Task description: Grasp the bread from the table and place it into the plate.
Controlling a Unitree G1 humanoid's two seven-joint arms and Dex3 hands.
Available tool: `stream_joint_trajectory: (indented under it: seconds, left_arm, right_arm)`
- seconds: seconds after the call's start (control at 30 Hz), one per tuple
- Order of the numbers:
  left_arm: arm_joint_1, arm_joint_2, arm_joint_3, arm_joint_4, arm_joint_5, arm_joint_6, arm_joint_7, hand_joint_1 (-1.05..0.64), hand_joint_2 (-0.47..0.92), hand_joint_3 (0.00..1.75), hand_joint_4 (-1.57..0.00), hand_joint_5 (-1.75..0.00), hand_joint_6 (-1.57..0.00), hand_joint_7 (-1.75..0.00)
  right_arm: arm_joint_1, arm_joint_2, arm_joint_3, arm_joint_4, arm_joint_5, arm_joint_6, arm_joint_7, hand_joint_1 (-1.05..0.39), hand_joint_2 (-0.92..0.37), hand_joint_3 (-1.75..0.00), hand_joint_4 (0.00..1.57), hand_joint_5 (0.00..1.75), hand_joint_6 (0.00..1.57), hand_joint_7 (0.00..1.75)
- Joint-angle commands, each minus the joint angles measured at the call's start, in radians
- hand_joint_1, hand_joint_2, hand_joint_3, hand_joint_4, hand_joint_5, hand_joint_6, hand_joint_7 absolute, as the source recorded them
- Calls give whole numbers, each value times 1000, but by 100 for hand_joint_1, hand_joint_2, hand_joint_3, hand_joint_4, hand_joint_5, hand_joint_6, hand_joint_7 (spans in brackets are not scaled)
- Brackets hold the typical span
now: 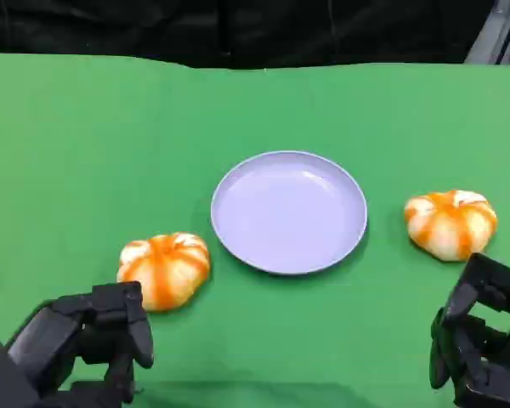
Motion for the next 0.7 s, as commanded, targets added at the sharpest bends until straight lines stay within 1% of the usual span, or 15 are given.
stream_joint_trajectory:
  seconds: [0.03, 0.7]
  left_arm:
    - [3, 17, 3, -2, 10, -15, 12, 29, 55, 132, -85, -175, -79, -159]
    - [3, 17, 3, -2, 10, -15, 12, 29, 55, 132, -85, -175, -79, -159]
  right_arm:
    - [6, -7, -8, -6, -4, -4, -3, -5, -49, -134, 93, 175, 68, 175]
    - [6, -7, -8, -6, -4, -4, -3, -5, -50, -133, 93, 175, 68, 175]
